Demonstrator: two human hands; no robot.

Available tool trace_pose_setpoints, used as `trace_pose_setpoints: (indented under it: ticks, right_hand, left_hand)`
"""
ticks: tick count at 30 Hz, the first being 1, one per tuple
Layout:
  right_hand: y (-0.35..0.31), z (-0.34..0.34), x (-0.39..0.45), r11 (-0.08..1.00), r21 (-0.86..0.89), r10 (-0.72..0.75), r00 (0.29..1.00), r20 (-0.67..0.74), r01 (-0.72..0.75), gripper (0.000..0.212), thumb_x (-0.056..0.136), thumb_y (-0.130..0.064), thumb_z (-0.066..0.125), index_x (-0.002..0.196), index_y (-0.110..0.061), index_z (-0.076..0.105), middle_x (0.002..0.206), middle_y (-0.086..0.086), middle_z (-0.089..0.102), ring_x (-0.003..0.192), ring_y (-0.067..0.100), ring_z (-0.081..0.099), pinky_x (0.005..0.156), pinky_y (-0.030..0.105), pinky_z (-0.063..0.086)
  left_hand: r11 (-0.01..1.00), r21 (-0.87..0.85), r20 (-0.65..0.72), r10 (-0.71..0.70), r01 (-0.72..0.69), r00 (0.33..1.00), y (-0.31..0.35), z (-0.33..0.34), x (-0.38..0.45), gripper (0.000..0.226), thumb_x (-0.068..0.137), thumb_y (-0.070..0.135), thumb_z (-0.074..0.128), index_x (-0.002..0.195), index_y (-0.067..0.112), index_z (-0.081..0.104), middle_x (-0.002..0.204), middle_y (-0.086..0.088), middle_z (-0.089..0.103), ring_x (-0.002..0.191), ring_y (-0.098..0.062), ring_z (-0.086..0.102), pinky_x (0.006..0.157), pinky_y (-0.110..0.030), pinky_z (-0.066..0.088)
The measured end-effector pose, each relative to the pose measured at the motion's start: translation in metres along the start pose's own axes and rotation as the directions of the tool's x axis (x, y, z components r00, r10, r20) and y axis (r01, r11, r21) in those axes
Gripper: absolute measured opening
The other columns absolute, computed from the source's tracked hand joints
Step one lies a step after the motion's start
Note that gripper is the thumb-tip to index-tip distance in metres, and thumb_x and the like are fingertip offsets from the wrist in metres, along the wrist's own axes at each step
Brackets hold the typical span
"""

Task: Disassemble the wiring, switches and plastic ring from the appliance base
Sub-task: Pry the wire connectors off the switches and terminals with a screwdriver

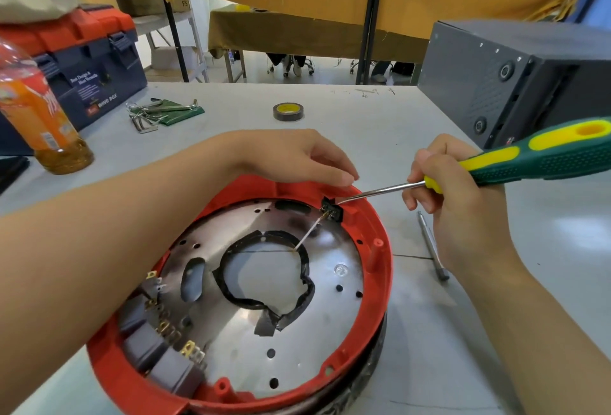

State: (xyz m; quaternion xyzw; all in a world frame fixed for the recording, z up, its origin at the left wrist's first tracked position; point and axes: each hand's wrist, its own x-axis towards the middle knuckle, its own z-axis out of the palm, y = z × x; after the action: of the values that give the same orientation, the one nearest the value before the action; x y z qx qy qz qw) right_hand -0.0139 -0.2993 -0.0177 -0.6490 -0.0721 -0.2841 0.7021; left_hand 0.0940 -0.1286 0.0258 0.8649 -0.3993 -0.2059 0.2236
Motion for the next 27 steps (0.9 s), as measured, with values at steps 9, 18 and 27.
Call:
trace_pose_setpoints:
  ticks: [9,18,27]
  right_hand:
    - [-0.010,-0.006,0.007,0.980,-0.176,-0.054,0.974,0.219,0.094,0.024,0.071,-0.027,0.056,0.052,-0.017,0.045,0.047,-0.003,0.043,0.042,0.011,0.039,0.047,0.019,0.036]
    - [-0.022,-0.005,0.018,0.943,-0.302,-0.019,0.930,0.367,0.138,0.026,0.072,-0.035,0.054,0.058,-0.013,0.050,0.046,0.005,0.043,0.046,0.016,0.040,0.050,0.024,0.037]
    - [-0.034,0.001,0.026,0.893,-0.387,0.013,0.846,0.533,0.229,0.028,0.079,-0.020,0.056,0.060,-0.004,0.045,0.053,0.013,0.036,0.049,0.019,0.033,0.046,0.021,0.028]
  left_hand:
    - [0.998,-0.046,0.094,0.051,-0.047,0.994,-0.009,0.002,0.005,0.016,0.092,0.022,0.059,0.106,0.020,0.068,0.100,0.006,0.072,0.096,-0.012,0.066,0.094,-0.029,0.048]
    - [0.993,-0.087,0.129,0.085,-0.074,0.988,-0.005,0.002,0.003,0.022,0.093,0.006,0.055,0.112,0.015,0.063,0.107,-0.005,0.069,0.102,-0.021,0.064,0.099,-0.037,0.046]
    - [0.994,-0.100,0.168,0.053,-0.037,0.984,-0.011,-0.001,0.003,0.032,0.087,0.001,0.060,0.115,0.018,0.063,0.106,0.003,0.071,0.097,-0.012,0.066,0.092,-0.024,0.049]
